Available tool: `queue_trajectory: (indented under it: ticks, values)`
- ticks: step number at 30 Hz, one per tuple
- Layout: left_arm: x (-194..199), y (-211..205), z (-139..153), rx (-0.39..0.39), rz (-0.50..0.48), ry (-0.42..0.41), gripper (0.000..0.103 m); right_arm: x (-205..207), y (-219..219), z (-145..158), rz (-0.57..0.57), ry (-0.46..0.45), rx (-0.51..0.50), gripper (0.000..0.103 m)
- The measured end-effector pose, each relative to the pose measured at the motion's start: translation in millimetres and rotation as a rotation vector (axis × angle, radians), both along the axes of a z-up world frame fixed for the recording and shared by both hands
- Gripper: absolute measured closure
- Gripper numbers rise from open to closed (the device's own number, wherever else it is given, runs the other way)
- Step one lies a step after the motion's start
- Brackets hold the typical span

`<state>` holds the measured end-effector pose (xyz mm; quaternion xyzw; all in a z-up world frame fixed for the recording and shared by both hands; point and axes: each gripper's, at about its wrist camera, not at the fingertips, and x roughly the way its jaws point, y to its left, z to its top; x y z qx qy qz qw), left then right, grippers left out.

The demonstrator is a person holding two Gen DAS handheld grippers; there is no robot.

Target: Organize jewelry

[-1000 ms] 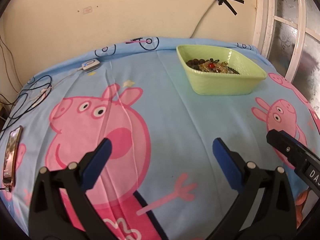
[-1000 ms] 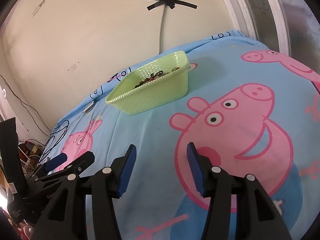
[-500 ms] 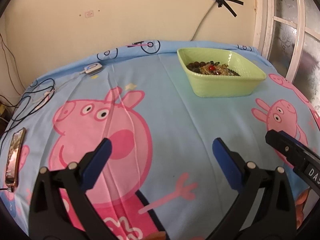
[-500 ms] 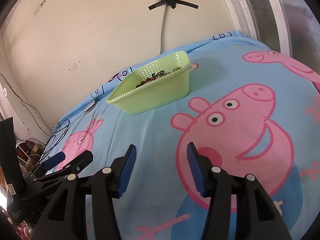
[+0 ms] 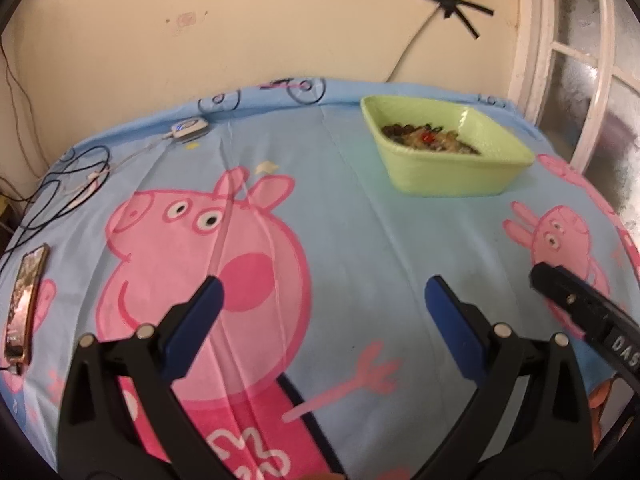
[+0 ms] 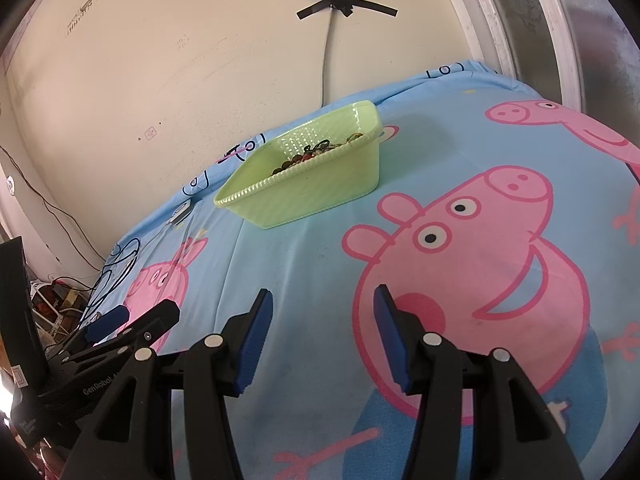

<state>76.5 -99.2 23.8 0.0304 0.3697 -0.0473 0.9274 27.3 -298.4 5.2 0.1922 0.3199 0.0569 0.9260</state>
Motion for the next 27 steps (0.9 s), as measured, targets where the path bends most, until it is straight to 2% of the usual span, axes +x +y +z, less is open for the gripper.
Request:
queue_trajectory:
  ticks: [27]
  values:
    - [0.6,-1.6,-1.5,0.014,-0.002,0.01,0.006,-0.7,0.3,-0.1,0.006,0.005,0.003,0.075]
